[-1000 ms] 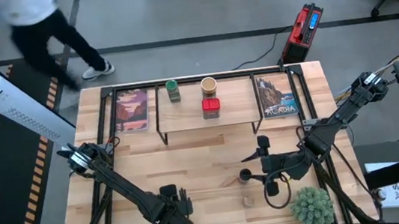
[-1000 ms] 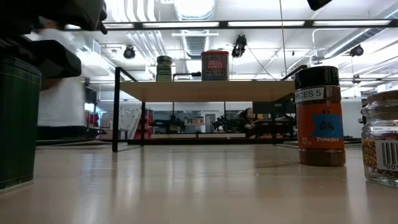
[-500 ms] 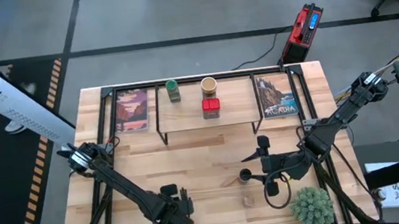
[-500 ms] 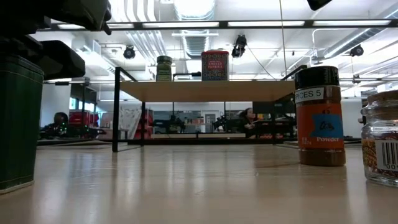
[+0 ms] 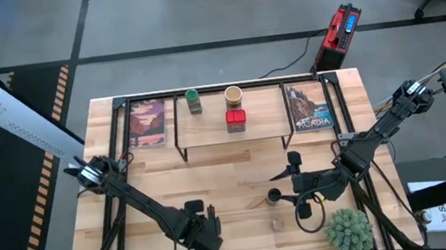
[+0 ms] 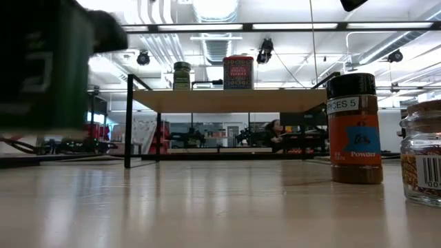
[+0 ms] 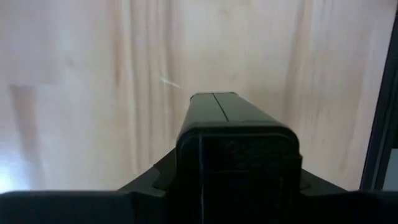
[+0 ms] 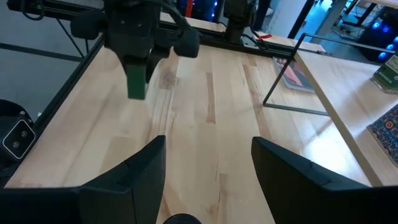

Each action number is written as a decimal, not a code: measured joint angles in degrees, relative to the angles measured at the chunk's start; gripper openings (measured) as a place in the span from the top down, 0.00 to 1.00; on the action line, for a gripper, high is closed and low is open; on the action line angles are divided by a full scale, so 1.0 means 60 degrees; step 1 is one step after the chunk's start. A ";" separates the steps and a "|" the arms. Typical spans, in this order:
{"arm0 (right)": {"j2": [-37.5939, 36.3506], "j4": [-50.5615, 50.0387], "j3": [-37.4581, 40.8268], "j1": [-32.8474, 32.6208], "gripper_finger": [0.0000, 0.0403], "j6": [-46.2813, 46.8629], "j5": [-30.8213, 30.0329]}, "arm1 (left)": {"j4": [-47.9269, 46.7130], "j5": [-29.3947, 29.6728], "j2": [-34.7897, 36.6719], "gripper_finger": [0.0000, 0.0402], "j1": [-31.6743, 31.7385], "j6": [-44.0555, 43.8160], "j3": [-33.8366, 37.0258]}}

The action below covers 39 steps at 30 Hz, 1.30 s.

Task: Shelf spices
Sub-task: Put the black seasoning can on the shelf

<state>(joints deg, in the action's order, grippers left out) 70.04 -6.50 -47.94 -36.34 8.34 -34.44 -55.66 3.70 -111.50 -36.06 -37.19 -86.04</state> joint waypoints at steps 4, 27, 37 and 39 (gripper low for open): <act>0.0000 0.0000 0.0000 0.0000 0.47 -0.0001 0.0000 | -0.0664 0.0089 0.0165 0.68 0.0340 0.0683 -0.0583; 0.0004 0.0000 0.0000 0.0000 0.47 -0.0040 0.0062 | -0.1606 0.1073 0.3381 0.68 0.4114 0.4747 -0.1100; 0.0004 -0.0003 0.0001 -0.0004 0.47 0.0255 0.0183 | -0.1621 0.1100 0.3422 0.68 0.6099 0.6494 -0.1090; 0.0004 0.0000 0.0037 -0.0013 0.47 0.0389 0.0263 | -0.1628 0.1071 0.3409 0.68 0.6485 0.6701 -0.1090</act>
<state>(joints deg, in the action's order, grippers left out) 70.06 -6.50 -47.72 -36.41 10.67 -32.85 -65.43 10.13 -91.05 2.85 3.02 -92.58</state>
